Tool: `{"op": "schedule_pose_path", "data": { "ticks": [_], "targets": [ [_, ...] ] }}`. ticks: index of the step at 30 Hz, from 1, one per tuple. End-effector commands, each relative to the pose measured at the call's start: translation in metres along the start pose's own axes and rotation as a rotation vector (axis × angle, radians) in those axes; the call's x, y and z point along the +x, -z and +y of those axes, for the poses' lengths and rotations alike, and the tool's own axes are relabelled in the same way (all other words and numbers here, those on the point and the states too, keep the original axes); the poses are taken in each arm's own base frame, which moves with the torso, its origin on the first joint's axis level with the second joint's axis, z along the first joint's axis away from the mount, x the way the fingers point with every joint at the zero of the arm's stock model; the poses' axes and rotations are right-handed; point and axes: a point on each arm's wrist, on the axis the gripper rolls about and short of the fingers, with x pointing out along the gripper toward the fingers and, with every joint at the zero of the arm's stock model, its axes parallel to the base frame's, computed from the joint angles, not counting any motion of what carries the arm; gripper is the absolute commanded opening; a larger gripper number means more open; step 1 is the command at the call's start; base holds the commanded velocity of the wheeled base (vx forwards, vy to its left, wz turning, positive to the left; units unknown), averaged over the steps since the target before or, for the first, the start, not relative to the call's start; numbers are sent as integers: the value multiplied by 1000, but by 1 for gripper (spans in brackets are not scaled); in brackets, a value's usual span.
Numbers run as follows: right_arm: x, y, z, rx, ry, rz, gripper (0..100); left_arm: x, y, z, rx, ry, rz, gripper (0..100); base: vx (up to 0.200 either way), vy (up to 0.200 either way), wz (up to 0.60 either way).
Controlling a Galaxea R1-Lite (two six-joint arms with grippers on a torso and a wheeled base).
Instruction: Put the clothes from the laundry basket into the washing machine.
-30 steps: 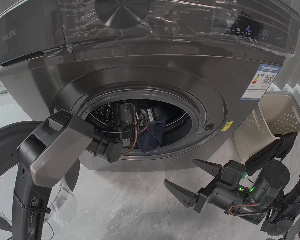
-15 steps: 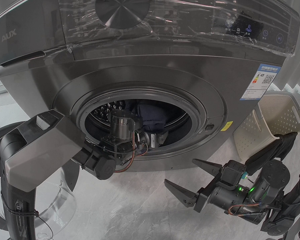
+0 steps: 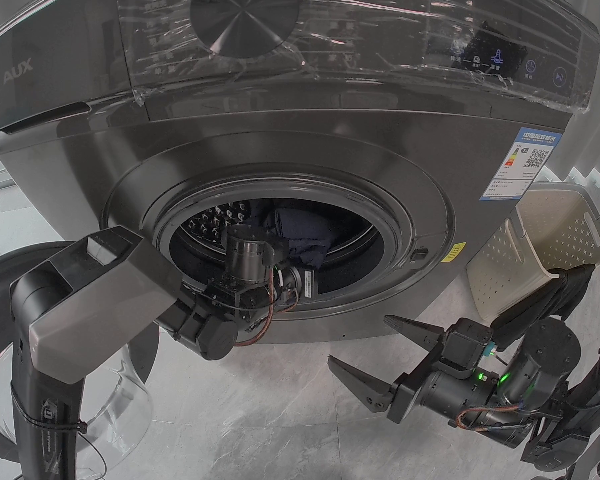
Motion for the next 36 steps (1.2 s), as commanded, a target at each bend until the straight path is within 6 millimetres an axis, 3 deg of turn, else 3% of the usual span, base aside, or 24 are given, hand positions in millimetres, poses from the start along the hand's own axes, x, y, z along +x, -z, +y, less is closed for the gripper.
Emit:
{"op": "schedule_pose_path", "data": {
  "ticks": [1, 5, 7, 13, 20, 21, 28, 32, 36],
  "targets": [
    [0, -1, 0, 1, -1, -4, 100, 23, -28, 21, -25, -66, -148, 0, 0, 0, 0],
    [1, -1, 0, 1, -3, -7, 100, 37, -55, 35, -57, -122, -295, 0, 0, 0, 0],
    [1, -1, 0, 1, -3, -7, 100, 41, -59, 37, -71, -126, -340, 0, 0, 0, 0],
    [1, -1, 0, 1, -3, -5, 100, 61, -50, 43, -84, -147, -427, 0, 0, 0, 0],
    [1, -2, 0, 1, -2, -9, 100, 64, -46, 42, -85, -170, -429, 0, 0, 0, 0],
    [1, -1, -1, 1, -1, -6, 100, 64, -45, 41, -85, -172, -415, 100, 0, 0, 0],
    [1, -1, -1, 1, 0, -4, 100, 49, -43, 27, -87, -186, -375, 100, 0, 0, 0],
    [-1, 2, -1, -1, 0, 10, 100, 23, -39, 1, -57, -150, -310, 100, 0, 0, 0],
    [-4, 4, -1, 1, -3, 22, 100, -19, -25, -18, 28, -99, -260, 100, 0, 0, 0]
  ]
}}
